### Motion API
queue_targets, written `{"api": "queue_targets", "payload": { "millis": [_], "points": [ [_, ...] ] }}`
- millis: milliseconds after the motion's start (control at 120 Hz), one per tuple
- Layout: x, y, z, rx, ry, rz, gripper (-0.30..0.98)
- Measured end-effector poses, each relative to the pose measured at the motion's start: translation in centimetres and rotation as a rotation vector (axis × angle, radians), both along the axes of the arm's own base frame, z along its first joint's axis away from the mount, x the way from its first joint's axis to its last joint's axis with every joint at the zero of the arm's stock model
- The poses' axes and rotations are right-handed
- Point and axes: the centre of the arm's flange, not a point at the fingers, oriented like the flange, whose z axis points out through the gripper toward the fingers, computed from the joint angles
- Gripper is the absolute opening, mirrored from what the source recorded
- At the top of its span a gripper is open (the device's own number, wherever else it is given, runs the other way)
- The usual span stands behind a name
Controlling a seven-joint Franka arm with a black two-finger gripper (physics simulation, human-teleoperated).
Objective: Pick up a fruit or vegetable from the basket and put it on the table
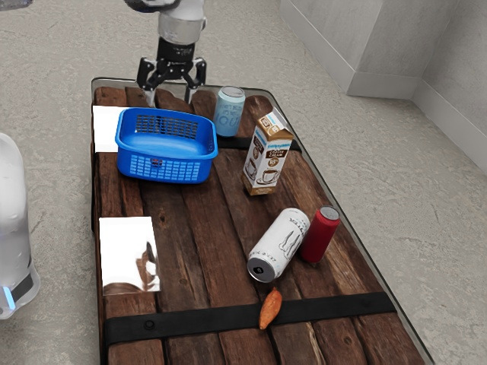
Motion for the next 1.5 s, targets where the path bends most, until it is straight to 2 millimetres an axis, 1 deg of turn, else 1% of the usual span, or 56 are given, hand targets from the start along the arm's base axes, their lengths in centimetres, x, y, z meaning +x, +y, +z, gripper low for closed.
{"api": "queue_targets", "payload": {
  "millis": [33,108,200,258,342,392,425,467,567,633,733,775,842,967,1092,1233,1292,1375,1500],
  "points": [
    [0.1,0.2,-1.5,0.002,0.009,-0.013,0.69],
    [0.1,1.2,-3.8,0.004,0.014,-0.026,0.69],
    [-0.1,3.0,-4.7,0.006,-0.004,-0.014,0.69],
    [0.1,4.2,-5.6,0.006,-0.001,-0.017,0.68],
    [0.2,4.1,-8.7,-0.001,0.026,-0.074,0.68],
    [0.1,4.0,-10.0,-0.001,0.023,-0.108,0.68],
    [-0.1,4.1,-10.6,0.002,0.014,-0.125,0.68],
    [0.0,4.3,-10.9,0.006,0.001,-0.145,0.68],
    [-0.2,5.9,-11.3,0.017,-0.023,-0.161,0.68],
    [-0.2,6.3,-11.5,0.023,-0.032,-0.191,0.68],
    [-0.6,5.9,-13.2,0.018,-0.028,-0.247,0.68],
    [-1.1,5.5,-14.2,0.014,-0.032,-0.269,0.68],
    [-2.1,4.9,-14.8,0.013,-0.054,-0.295,0.68],
    [-2.3,4.9,-15.3,0.011,-0.077,-0.329,0.68],
    [-2.7,6.4,-15.4,0.015,-0.087,-0.319,0.68],
    [-2.9,7.4,-16.0,0.011,-0.08,-0.327,0.68],
    [-3.0,7.3,-16.1,0.012,-0.083,-0.342,0.68],
    [-2.7,6.4,-16.4,0.01,-0.079,-0.382,0.68],
    [-2.8,6.1,-16.7,0.005,-0.081,-0.407,0.68]
  ]
}}
